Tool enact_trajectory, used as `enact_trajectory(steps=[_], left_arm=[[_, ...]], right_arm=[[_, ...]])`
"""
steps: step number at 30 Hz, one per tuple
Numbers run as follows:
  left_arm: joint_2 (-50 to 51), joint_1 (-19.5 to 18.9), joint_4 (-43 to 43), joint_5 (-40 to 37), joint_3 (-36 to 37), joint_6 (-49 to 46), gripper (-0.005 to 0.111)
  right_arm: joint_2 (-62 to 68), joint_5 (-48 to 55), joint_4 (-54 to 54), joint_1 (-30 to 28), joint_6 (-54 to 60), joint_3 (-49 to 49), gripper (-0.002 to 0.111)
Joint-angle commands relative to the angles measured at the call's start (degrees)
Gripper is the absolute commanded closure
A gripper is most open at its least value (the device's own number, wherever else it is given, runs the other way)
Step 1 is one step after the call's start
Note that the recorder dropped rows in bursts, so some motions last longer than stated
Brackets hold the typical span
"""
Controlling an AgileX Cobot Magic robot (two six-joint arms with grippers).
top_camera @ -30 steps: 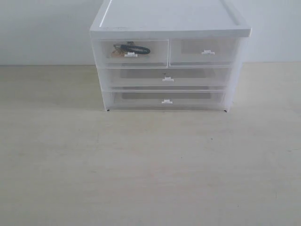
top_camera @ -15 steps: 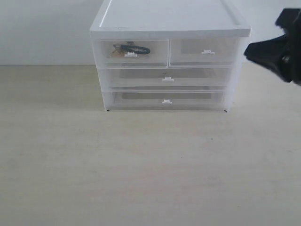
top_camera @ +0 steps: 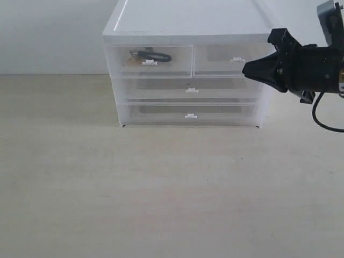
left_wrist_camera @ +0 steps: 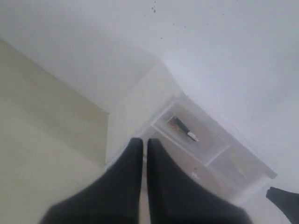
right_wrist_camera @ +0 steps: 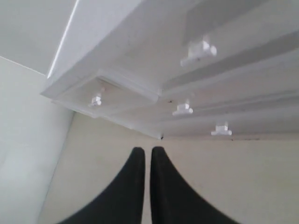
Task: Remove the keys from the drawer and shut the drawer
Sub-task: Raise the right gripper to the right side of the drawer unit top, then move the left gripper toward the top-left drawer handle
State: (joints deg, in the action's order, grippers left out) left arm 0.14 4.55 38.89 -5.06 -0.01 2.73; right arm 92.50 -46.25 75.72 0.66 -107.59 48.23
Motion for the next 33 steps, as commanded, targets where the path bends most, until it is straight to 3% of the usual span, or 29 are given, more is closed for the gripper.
enact_trajectory(steps=[1, 10, 22, 33], left_arm=[[-0.1, -0.3, 0.7, 0.6, -0.4, -3.3, 0.103], [3.6, -0.3, 0.7, -1.4, -5.0, -8.7, 0.103], [22.2, 0.0, 0.8, -1.4, -15.6, -10.3, 0.103], [45.4, 6.2, 0.9, -3.5, -30.0, -18.1, 0.103]], right_arm=[[0.6, -0.4, -2.6, 0.0, 3.0, 3.7, 0.108], [5.9, 1.5, -4.1, 0.0, 3.1, 8.6, 0.108], [9.0, 4.1, -9.2, 0.0, 8.1, 10.0, 0.108], [9.4, 7.0, -10.7, 0.0, 10.8, 10.8, 0.108]])
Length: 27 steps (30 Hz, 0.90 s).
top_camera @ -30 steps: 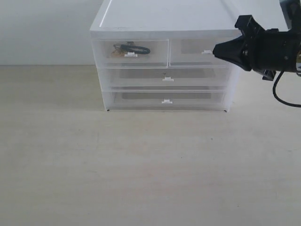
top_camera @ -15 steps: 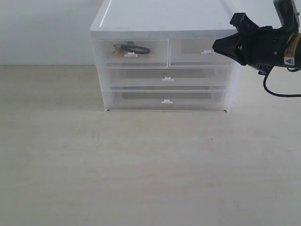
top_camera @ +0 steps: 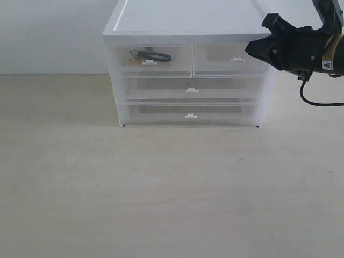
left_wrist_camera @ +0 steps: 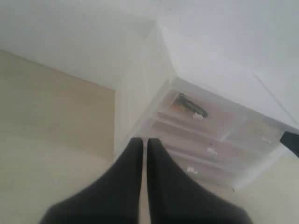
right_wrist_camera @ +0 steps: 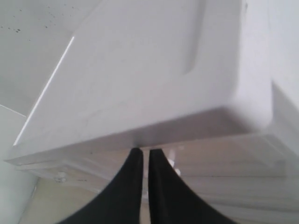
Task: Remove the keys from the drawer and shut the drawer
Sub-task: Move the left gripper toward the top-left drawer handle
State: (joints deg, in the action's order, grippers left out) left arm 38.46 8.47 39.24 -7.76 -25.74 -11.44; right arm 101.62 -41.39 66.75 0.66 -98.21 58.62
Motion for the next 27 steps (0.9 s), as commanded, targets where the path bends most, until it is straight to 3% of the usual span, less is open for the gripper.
enact_trajectory(steps=[1, 5, 13, 15, 16, 17, 18, 19, 20, 21, 24, 27], left_arm=[[9.5, 2.9, 0.6, -0.7, -5.5, -5.9, 0.103], [19.0, 4.3, 0.8, -0.8, -10.2, -12.8, 0.103], [39.7, 4.3, 4.3, -3.8, -20.3, -15.1, 0.103], [45.0, 4.3, 14.5, -6.7, -23.5, -24.5, 0.103], [47.4, 4.3, 27.8, -9.2, -24.6, -37.3, 0.103], [48.1, 4.3, 34.3, -11.3, -24.8, -43.9, 0.103], [49.3, 3.9, 52.0, -19.1, -25.0, -62.7, 0.103], [49.8, 3.5, 56.8, -25.1, -24.8, -69.0, 0.103], [51.0, 2.4, 60.7, -34.2, -24.8, -73.3, 0.103], [52.1, 1.7, 60.7, -36.2, -25.6, -71.8, 0.103], [55.9, -0.7, 60.7, -36.6, -25.6, -67.6, 0.103], [60.5, -2.7, 60.7, -40.4, -27.2, -76.2, 0.103]], right_arm=[[0.2, 2.3, -1.7, 0.0, 1.4, 0.4, 0.108], [0.2, 2.1, -1.7, 0.0, 1.4, 0.4, 0.108], [0.2, 1.8, -1.7, 0.0, 3.3, 0.4, 0.108], [0.2, 1.8, -1.7, 0.0, 3.6, 0.4, 0.108], [0.2, 1.8, -1.7, 0.0, 3.8, 0.4, 0.108], [0.2, 1.8, -1.7, 0.0, 4.0, 0.4, 0.108], [0.2, 1.8, -1.7, 0.0, 4.1, 0.4, 0.108], [0.2, 1.8, -1.7, 0.0, 4.1, 0.4, 0.108], [0.2, 1.8, -1.5, 0.0, 4.1, 0.4, 0.108], [0.2, 1.8, -1.3, 0.0, 4.1, 0.4, 0.108], [0.2, 1.8, -1.4, 0.0, 4.5, 0.4, 0.108], [0.2, 1.8, -1.4, 0.0, 4.8, 0.4, 0.108]])
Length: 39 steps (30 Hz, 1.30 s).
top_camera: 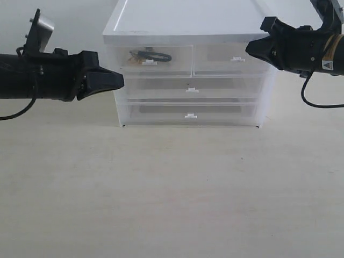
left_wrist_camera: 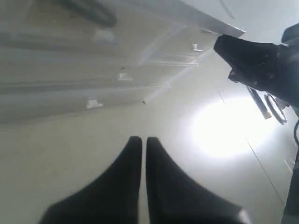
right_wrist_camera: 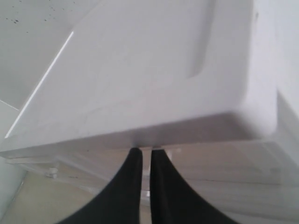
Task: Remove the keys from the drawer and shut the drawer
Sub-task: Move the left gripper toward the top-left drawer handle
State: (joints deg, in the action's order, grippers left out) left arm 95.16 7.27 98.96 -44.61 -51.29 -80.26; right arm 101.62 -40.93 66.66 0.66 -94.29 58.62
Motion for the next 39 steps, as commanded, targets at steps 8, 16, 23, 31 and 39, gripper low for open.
enact_trajectory(steps=[8, 16, 23, 31, 39], left_arm=[[11.0, -1.4, 1.0, -8.8, -7.4, -9.2, 0.103], [15.6, -1.4, 1.0, -9.1, -12.9, -11.3, 0.103], [18.0, -1.4, 1.0, -9.5, -16.4, -7.8, 0.102], [18.2, -1.4, 1.0, -10.0, -17.1, -6.4, 0.060], [18.3, -1.2, 1.0, -7.6, -19.4, -1.6, 0.057]], right_arm=[[0.2, 1.4, -1.2, 0.0, 1.4, 0.4, 0.108], [0.2, 1.4, -1.2, 0.0, 1.9, 0.4, 0.108], [0.2, 1.4, -1.2, 0.0, 1.9, 0.4, 0.108], [0.2, 1.4, -1.5, 0.0, 2.3, 0.4, 0.108], [0.2, 1.4, -1.7, 0.0, 2.8, 0.4, 0.108]])
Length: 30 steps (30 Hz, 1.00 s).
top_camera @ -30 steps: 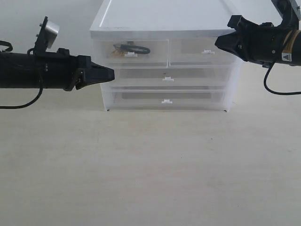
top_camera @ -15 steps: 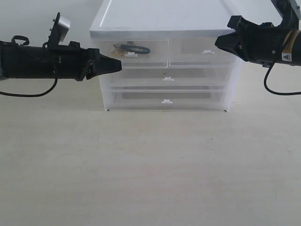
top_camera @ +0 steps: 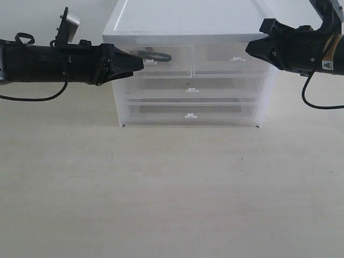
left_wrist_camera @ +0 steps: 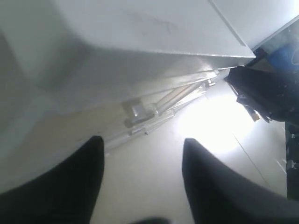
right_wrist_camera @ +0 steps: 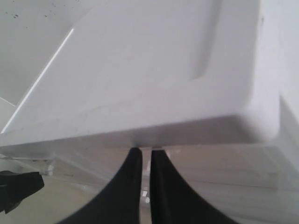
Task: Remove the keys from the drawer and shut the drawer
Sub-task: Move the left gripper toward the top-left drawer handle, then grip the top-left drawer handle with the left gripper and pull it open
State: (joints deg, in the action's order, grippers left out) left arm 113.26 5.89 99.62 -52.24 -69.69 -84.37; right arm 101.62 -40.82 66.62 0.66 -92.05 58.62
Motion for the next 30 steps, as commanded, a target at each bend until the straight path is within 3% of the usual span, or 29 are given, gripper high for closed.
enact_trajectory(steps=[1, 8, 30], left_arm=[[0.4, 0.4, 0.3, 0.2, -1.4, 2.5, 0.057], [4.7, 1.5, 0.3, -2.7, -4.9, 4.1, 0.057], [5.2, 2.1, 0.3, -3.2, -8.1, 5.6, 0.057]], right_arm=[[0.2, 1.2, -1.8, 0.0, 0.6, 0.4, 0.108], [0.2, 0.1, -1.7, 0.0, 0.7, 0.4, 0.108], [0.2, -0.1, -2.7, 0.0, 1.6, 0.4, 0.108]])
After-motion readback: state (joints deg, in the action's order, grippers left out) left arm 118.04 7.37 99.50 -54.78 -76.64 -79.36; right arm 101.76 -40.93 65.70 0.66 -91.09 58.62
